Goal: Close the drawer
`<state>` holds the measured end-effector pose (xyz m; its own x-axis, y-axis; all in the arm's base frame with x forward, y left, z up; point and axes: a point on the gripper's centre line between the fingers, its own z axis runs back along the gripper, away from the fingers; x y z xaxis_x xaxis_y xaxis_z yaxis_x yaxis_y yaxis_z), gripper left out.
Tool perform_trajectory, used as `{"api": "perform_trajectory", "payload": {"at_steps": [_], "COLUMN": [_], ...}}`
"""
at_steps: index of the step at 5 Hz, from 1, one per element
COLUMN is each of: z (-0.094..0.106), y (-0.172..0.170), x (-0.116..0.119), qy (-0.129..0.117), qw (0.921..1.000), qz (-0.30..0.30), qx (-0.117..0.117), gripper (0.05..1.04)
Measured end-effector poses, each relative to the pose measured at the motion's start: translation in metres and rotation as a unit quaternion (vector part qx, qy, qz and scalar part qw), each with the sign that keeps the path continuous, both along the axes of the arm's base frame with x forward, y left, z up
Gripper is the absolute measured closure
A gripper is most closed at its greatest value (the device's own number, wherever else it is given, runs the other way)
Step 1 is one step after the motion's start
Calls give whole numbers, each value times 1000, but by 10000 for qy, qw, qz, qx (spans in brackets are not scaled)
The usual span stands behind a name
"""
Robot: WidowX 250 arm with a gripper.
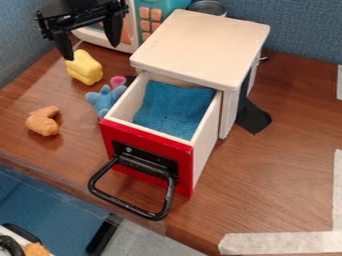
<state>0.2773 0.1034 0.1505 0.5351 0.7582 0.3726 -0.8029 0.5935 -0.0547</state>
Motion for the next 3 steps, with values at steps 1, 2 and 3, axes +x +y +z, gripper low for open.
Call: {"api": "perform_trajectory", "payload": {"at_steps": [1, 2, 3], "z": [-3, -12, -10], "y": [-10, -25, -36], "x": [-15, -35, -53], "qy": [51, 211, 182], "qw": [9993, 9957, 9910], "qz": [-366, -893, -1322], "qx": [47, 104, 140], "gripper": [82, 82, 82]}}
